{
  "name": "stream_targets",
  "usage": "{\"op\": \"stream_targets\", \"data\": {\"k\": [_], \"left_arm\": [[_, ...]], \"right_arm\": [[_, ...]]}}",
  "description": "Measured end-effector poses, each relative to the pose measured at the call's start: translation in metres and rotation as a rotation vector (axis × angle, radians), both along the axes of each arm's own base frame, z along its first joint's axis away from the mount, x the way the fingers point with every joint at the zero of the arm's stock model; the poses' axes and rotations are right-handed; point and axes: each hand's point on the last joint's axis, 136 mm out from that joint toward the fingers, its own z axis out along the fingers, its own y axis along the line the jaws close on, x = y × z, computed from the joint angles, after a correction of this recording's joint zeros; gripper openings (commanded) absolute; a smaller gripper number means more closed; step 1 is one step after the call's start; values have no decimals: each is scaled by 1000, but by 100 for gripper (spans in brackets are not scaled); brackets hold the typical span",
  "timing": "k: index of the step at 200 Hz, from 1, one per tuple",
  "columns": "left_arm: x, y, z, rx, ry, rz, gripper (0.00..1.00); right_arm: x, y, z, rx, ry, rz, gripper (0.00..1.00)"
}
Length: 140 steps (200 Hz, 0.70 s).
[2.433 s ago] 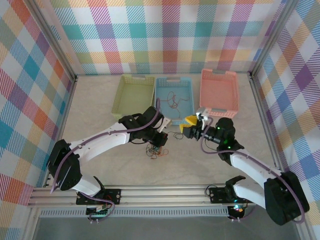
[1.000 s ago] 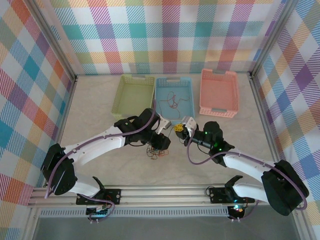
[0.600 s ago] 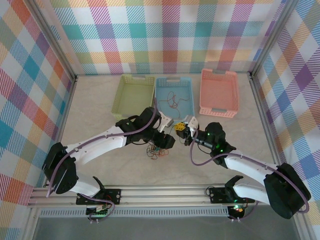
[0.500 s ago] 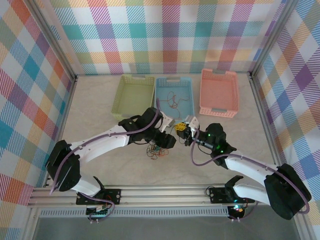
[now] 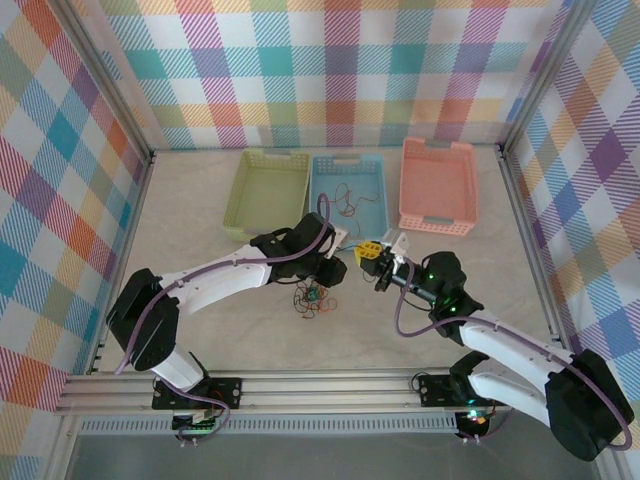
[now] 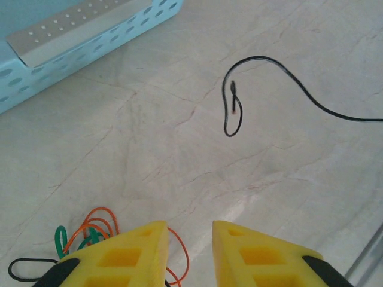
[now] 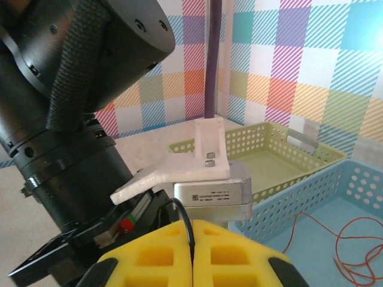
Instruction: Untangle the cables
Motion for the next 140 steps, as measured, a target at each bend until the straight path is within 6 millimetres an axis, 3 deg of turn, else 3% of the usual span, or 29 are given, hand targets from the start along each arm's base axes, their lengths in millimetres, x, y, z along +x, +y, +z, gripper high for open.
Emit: {"op": "stream_targets", "data": {"k": [36,140], "left_arm": [[5,2,-8,25,2,16,23],[25,20,-9,21,15,101,18]], "right_arm": [[-5,-4,0,19,5,0,0],[-35,-16,45,162,-110,68,0]]}}
